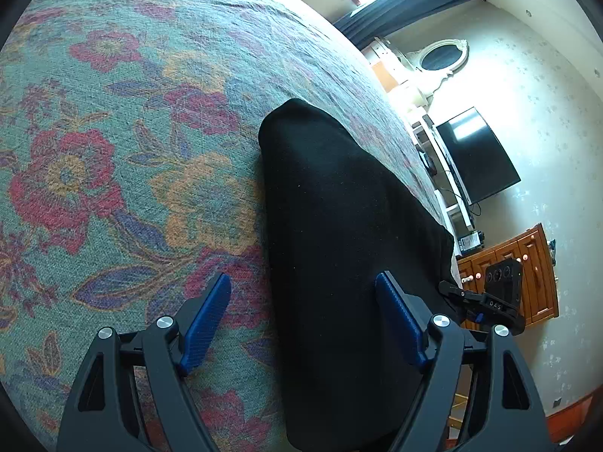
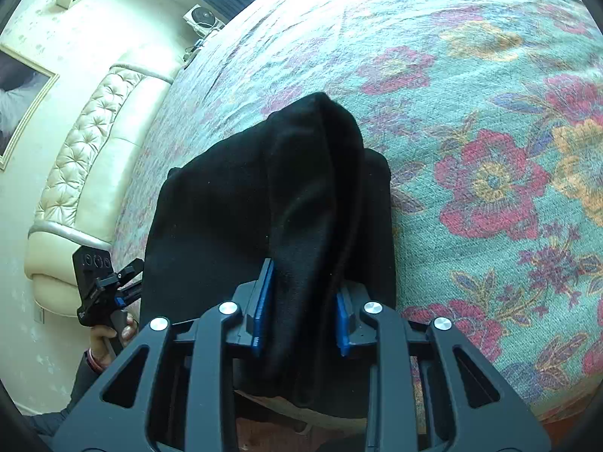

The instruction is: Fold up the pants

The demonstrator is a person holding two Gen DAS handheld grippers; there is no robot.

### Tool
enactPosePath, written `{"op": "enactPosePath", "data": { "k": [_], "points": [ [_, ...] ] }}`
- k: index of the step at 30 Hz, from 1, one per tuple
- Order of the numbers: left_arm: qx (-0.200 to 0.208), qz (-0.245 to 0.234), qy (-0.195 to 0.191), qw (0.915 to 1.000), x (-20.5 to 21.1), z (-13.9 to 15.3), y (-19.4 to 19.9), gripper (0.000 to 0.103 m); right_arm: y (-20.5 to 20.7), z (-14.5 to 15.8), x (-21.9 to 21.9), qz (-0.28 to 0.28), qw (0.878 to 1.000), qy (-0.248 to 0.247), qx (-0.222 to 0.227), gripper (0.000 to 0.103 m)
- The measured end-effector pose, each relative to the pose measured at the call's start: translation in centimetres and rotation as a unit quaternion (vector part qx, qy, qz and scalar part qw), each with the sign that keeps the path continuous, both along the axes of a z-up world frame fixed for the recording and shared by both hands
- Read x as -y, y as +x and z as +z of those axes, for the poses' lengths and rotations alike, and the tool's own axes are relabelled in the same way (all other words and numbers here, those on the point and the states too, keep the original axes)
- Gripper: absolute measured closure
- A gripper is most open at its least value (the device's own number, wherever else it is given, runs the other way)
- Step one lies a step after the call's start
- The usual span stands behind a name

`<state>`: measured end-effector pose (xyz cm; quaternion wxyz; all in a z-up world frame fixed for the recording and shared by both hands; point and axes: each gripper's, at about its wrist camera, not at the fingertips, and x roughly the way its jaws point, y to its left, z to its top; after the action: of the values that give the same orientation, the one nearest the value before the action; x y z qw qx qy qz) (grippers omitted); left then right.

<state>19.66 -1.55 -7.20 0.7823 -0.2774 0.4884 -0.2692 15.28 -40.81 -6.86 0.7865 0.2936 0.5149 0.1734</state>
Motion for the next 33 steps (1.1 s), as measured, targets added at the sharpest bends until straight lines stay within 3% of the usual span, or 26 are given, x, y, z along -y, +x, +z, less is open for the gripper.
{"op": "enactPosePath", "data": {
  "k": [6,7,9,11,16,21,27,33],
  "points": [
    [-0.021,0.002,-0.028,0.9994,-1.1,-0.5,0.0,0.025,-0.6,0.0,2.4,-0.017,0.997,0.074,-0.005,0.037],
    [-0.020,0.002,-0.028,0.9994,-1.2,-0.5,0.0,0.025,-0.6,0.2,2.7,-0.022,0.997,0.070,-0.002,0.035],
    [-0.021,-0.002,-0.033,0.9992,-1.3,-0.4,0.3,0.025,-0.8,0.8,3.5,-0.040,0.998,0.038,0.003,0.017],
    [-0.024,-0.005,-0.032,0.9992,-1.2,-0.5,0.5,0.025,-0.8,0.8,4.4,-0.044,0.998,0.035,0.001,0.017],
    [-0.016,-0.016,-0.031,0.9992,-0.8,-0.6,0.7,0.025,-0.6,-1.8,6.2,-0.048,0.994,0.098,-0.029,0.017],
    [-0.012,-0.024,-0.046,0.9986,-0.5,-1.0,0.5,0.022,-0.3,-4.3,6.2,-0.035,0.980,0.190,-0.043,0.016],
    [-0.008,-0.037,-0.035,0.9986,-0.2,-0.9,0.5,0.019,0.1,-5.0,4.7,-0.009,0.981,0.191,-0.044,0.015],
    [-0.010,-0.057,-0.049,0.9971,1.7,-1.1,0.9,0.018,0.9,-5.0,2.5,0.025,0.980,0.189,-0.052,0.014]
  ]
}}
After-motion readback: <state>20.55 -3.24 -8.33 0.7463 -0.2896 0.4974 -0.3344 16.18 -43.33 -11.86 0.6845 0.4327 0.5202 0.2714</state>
